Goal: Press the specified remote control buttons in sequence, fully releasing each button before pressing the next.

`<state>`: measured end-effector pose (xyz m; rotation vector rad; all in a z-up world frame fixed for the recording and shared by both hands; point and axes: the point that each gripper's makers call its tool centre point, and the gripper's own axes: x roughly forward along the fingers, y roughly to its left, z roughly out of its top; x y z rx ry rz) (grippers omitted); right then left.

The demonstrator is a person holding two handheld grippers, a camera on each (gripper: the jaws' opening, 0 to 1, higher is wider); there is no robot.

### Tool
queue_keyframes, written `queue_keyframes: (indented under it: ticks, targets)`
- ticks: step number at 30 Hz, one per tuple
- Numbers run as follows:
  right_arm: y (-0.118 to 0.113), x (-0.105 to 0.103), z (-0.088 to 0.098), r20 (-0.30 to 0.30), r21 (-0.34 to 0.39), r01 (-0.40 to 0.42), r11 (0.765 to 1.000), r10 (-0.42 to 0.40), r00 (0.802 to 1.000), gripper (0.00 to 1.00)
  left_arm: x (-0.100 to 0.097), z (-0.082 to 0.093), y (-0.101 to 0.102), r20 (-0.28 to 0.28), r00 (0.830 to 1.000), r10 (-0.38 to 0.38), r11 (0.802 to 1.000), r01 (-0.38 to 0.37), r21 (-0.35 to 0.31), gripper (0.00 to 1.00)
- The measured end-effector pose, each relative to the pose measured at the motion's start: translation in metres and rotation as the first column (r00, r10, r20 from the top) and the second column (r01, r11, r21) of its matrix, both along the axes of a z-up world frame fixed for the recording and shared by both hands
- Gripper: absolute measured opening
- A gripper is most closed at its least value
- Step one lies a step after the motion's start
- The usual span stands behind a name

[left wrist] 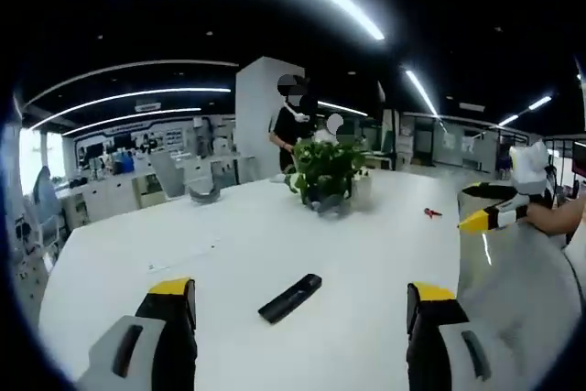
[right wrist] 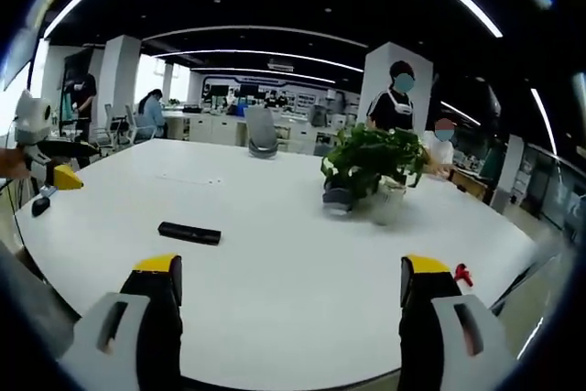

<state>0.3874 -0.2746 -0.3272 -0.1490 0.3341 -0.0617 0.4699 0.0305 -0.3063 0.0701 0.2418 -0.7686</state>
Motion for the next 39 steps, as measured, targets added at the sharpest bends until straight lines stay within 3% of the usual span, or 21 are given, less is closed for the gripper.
queue_keyframes:
  ticks: [6,10,15,21,22,24,25,30,33,37,39]
  targets:
    - [0.004,0.0,-0.002,-0.009,-0.011,-0.017,1.0,0.017,1.0,1.0,-0.028,0.022,0.027,0.037,0.988,0.151,0.985,-0.147,-0.088,1.0]
    - [0.004,0.0,-0.001,-0.008,-0.007,-0.022,1.0,0.022,1.0,1.0,-0.046,0.028,0.042,0.065,0.964,0.257,0.963,-0.25,-0.098,1.0]
    - [0.005,0.0,-0.002,-0.011,-0.007,-0.022,1.0,0.022,1.0,1.0,-0.064,0.023,0.051,0.075,0.935,0.346,0.935,-0.336,-0.114,1.0]
    - [0.006,0.0,-0.002,-0.014,-0.009,-0.029,1.0,0.029,0.999,1.0,-0.069,0.009,0.07,0.042,0.887,0.461,0.879,-0.449,-0.159,0.99]
    - [0.007,0.0,-0.002,-0.015,-0.009,-0.031,0.999,0.03,0.999,1.0,-0.067,0.007,0.072,0.047,0.878,0.476,0.872,-0.465,-0.151,0.99]
    - [0.007,0.0,-0.002,-0.013,-0.009,-0.034,0.999,0.033,0.999,1.0,-0.065,0.006,0.078,0.101,0.866,0.489,0.872,-0.484,-0.068,0.98]
    - [0.007,0.0,-0.001,-0.012,-0.009,-0.034,0.999,0.034,0.999,1.0,-0.064,0.008,0.078,0.11,0.861,0.497,0.867,-0.491,-0.081,0.97]
    - [0.007,0.0,0.0,-0.003,-0.006,-0.035,0.999,0.035,0.999,1.0,-0.063,0.004,0.078,0.107,0.863,0.494,0.869,-0.489,-0.071,0.98]
    - [0.007,-0.001,-0.001,-0.012,-0.003,-0.032,0.999,0.032,0.999,1.0,-0.062,0.004,0.085,0.114,0.847,0.518,0.855,-0.513,-0.071,0.99]
    - [0.007,-0.001,-0.001,-0.01,0.005,-0.036,0.999,0.036,0.999,1.0,-0.064,0.004,0.09,0.11,0.84,0.531,0.847,-0.524,-0.085,0.99]
    - [0.009,-0.001,-0.002,-0.016,0.005,-0.045,0.999,0.045,0.999,1.0,-0.064,0.002,0.087,0.11,0.849,0.517,0.856,-0.513,-0.071,0.99]
